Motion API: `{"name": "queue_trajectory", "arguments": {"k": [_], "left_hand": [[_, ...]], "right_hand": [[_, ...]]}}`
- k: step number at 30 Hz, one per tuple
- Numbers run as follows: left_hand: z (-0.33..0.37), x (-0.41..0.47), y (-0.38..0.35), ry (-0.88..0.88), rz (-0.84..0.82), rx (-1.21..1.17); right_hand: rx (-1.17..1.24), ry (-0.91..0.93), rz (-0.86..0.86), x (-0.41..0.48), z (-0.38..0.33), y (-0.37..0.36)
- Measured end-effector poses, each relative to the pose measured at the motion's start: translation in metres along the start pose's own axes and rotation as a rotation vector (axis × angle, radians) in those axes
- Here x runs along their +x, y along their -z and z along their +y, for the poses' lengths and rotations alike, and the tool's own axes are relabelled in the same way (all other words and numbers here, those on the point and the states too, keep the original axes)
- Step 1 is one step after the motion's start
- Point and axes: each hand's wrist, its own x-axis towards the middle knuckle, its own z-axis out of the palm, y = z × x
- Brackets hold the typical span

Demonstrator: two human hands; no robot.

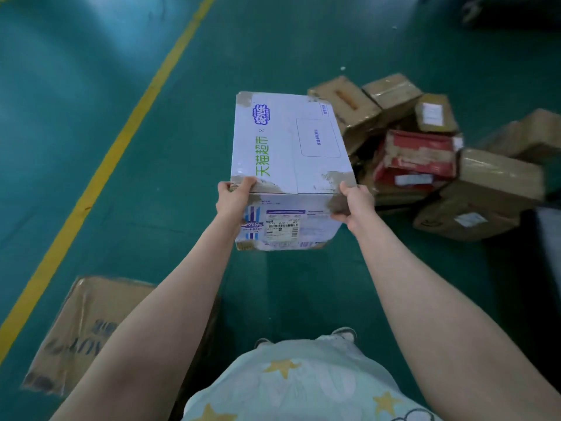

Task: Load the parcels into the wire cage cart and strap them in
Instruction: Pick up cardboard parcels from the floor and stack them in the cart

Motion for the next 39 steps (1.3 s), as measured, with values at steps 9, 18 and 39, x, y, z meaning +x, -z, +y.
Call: {"name": "queue_trajectory", "arguments": {"k": [9, 18, 39], "left_hand": [[0.000, -0.032, -0.188, -0.054, -0.323, 0.113], [0.001, -0.064, -0.350, -0.076, -0.564, 0.289], [-0.006, -0.146, -0.658, -0.217, -1.237, 0.822]], "right_hand": [[0.176, 0.046, 0.279, 0.032, -0.044, 0.176], [0.311, 0.063, 0.519, 0.050, -0.064, 0.314], [0.936, 0.038, 1.178, 0.059, -0.053, 0.493]]}}
